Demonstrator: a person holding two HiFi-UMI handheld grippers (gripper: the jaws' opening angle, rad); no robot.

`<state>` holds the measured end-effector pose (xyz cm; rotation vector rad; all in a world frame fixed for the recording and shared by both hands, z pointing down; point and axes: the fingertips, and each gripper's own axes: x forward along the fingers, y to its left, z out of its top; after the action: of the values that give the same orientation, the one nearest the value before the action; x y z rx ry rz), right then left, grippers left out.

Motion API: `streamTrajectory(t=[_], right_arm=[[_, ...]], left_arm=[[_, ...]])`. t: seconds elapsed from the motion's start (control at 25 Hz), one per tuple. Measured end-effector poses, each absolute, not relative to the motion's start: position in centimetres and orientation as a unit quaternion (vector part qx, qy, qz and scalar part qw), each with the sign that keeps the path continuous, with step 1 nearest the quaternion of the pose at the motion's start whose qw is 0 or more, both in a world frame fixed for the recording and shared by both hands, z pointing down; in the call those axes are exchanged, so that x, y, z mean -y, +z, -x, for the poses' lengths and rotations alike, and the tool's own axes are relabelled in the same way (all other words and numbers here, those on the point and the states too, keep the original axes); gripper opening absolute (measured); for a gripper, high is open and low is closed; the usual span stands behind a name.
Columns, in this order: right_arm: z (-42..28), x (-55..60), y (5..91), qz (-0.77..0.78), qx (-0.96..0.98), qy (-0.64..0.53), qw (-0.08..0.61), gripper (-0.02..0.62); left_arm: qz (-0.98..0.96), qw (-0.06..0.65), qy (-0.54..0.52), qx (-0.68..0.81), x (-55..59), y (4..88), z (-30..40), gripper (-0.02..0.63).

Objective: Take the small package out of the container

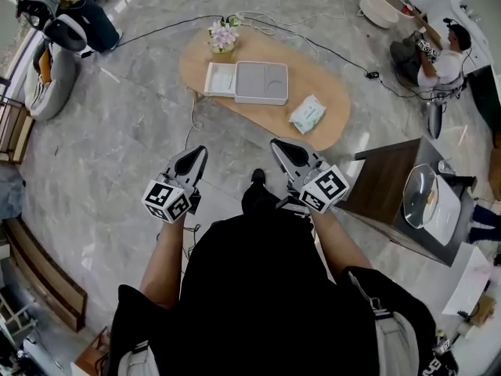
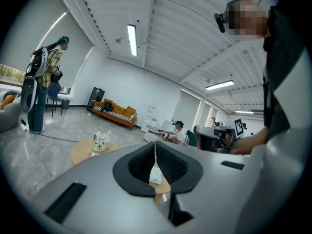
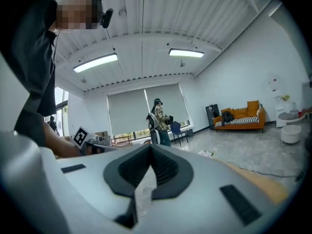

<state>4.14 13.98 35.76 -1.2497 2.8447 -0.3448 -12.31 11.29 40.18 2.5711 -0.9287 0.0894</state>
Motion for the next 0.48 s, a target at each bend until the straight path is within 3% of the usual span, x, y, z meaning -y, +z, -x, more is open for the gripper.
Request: streamTrajectory(t=[0.48], right_arm=[[-8.7, -1.2, 36.1, 0.350, -0.930, -0.114, 0.008, 0.011]], left_arm=[[-0.928, 0.195, 0.035, 0.314, -0.8, 39.6, 5.9, 0.021]])
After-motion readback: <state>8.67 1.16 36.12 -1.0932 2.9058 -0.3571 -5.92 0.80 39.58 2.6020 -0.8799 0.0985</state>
